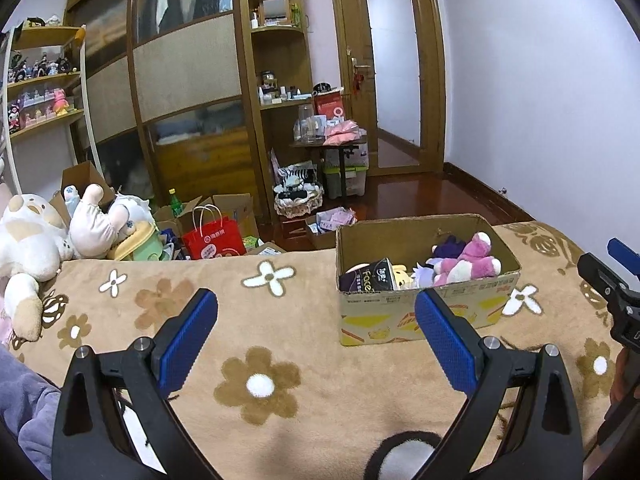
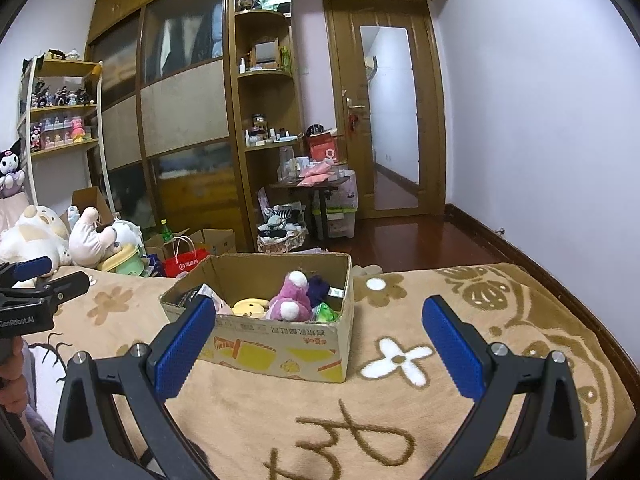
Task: Organize soft objects
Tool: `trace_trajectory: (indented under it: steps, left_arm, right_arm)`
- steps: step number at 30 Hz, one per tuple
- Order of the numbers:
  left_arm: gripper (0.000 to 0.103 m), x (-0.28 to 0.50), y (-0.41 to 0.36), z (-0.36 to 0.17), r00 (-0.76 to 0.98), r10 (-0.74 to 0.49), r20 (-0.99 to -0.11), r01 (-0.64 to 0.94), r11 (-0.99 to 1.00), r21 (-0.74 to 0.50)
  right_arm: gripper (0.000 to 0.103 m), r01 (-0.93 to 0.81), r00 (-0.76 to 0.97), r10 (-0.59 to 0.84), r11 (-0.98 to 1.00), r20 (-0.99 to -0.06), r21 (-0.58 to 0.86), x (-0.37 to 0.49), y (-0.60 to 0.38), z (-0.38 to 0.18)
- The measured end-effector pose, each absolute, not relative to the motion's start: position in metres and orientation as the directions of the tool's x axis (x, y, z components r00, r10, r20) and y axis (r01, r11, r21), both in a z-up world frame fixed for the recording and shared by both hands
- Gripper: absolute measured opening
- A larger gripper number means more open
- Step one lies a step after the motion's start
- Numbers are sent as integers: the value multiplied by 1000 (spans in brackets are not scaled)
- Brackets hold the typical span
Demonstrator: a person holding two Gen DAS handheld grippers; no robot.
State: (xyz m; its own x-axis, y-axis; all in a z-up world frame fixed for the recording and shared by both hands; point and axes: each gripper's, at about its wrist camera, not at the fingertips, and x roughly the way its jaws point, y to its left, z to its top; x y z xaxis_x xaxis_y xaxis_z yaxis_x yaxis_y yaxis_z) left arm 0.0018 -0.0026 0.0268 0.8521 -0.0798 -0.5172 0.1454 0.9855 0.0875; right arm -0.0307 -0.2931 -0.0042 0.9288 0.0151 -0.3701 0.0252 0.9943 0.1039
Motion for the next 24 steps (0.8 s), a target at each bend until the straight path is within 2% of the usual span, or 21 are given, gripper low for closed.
trace_trajectory:
  steps: [24]
  left_arm:
    - [98, 4, -3, 23, 851, -73, -520, 142, 985, 94]
  right_arm:
    - [103, 22, 924, 16, 995, -383, 96, -27, -291, -14]
